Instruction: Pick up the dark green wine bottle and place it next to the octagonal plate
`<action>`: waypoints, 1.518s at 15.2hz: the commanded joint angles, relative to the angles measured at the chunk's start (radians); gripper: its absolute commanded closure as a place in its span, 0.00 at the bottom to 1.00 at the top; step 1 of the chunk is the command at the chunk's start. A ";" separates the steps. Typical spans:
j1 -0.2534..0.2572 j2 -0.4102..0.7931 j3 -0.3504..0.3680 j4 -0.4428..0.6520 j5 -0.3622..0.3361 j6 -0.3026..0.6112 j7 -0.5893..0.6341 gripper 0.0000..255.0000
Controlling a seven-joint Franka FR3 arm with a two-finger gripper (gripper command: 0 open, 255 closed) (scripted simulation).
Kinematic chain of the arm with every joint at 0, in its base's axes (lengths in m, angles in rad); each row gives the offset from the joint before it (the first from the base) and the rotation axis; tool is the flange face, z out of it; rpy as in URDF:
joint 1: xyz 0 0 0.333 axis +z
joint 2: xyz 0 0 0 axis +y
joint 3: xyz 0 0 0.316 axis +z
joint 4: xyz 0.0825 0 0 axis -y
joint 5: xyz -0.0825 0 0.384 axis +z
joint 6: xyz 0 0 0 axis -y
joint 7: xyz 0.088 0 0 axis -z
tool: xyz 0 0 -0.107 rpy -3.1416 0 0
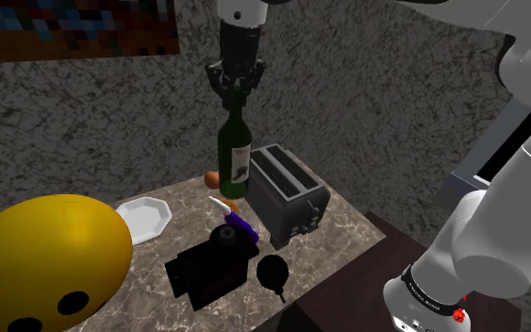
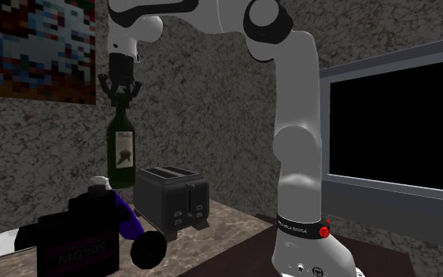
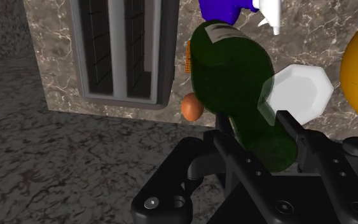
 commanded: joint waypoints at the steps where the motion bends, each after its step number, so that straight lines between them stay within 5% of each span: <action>1: 0.020 0.042 0.018 0.009 -0.015 0.030 0.041 1.00; 11: 0.138 0.333 0.057 0.218 -0.121 0.090 0.193 1.00; 23: 0.126 0.328 0.052 0.049 -0.124 0.253 0.206 1.00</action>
